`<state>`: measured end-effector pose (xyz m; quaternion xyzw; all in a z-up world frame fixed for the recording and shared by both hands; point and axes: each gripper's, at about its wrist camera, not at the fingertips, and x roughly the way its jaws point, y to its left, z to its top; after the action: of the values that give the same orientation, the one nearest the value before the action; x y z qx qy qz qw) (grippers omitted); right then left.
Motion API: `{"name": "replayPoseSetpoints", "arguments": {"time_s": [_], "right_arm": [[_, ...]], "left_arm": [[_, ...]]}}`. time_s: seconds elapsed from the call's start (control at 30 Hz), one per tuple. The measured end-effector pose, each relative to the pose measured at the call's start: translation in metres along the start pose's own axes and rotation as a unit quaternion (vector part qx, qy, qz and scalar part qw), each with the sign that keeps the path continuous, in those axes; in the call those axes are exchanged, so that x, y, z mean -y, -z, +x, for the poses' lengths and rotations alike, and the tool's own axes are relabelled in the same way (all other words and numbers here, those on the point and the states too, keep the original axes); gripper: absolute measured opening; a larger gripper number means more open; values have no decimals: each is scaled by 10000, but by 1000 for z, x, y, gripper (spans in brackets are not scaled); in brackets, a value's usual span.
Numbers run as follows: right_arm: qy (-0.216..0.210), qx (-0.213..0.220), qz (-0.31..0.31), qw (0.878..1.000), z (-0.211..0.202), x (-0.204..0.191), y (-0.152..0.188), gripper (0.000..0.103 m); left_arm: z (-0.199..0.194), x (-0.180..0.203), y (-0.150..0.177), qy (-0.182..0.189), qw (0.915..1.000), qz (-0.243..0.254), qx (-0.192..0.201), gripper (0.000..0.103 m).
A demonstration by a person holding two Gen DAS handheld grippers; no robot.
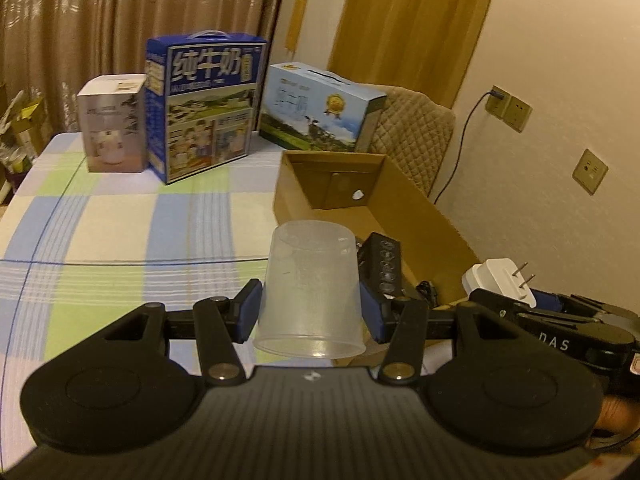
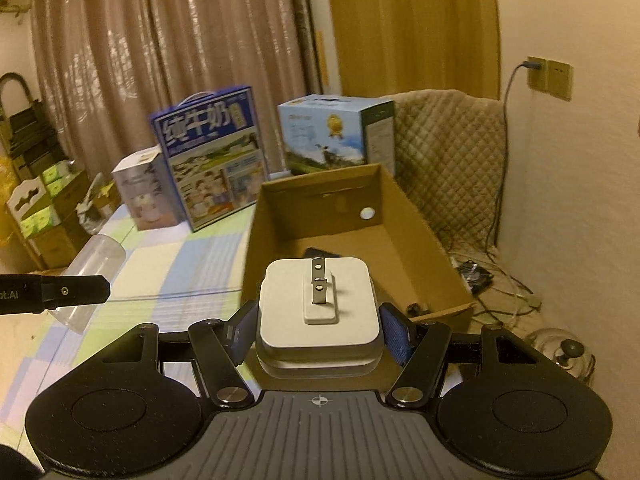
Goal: Organize objects
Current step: 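Carry the clear cup and white plug over the cardboard box with both tools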
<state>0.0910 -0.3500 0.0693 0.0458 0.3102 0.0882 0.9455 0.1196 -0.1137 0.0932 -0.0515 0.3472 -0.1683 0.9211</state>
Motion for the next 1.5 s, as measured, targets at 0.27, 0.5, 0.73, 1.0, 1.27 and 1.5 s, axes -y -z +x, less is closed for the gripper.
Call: {"name": "replayPoseSetpoints", "arguments": {"time_s": [0.27,0.5,0.73,1.0,1.27,1.5], "right_arm": [[110,21,48,9999,7,28,-11,62],[162,-27,36,9999,26,47,-25,62],[145,-123,-5,9998,51,59,-37,62],[140,-207,-50,9997,77,70,-51,62],[140,-269,-28,9995,106,78,-66,62],[118,-317,-16,9994,123,79,-75,62]], "left_arm": [[28,27,-16,153,9998,142,-56,47],[56,43,-31,212,9995,215,-119,47],[88,51,-45,259,9991,270,-217,47],[118,54,-57,301,9988,265,-295,47],[145,52,-76,316,9986,243,-339,47],[168,49,-88,300,9984,268,-388,47]]}}
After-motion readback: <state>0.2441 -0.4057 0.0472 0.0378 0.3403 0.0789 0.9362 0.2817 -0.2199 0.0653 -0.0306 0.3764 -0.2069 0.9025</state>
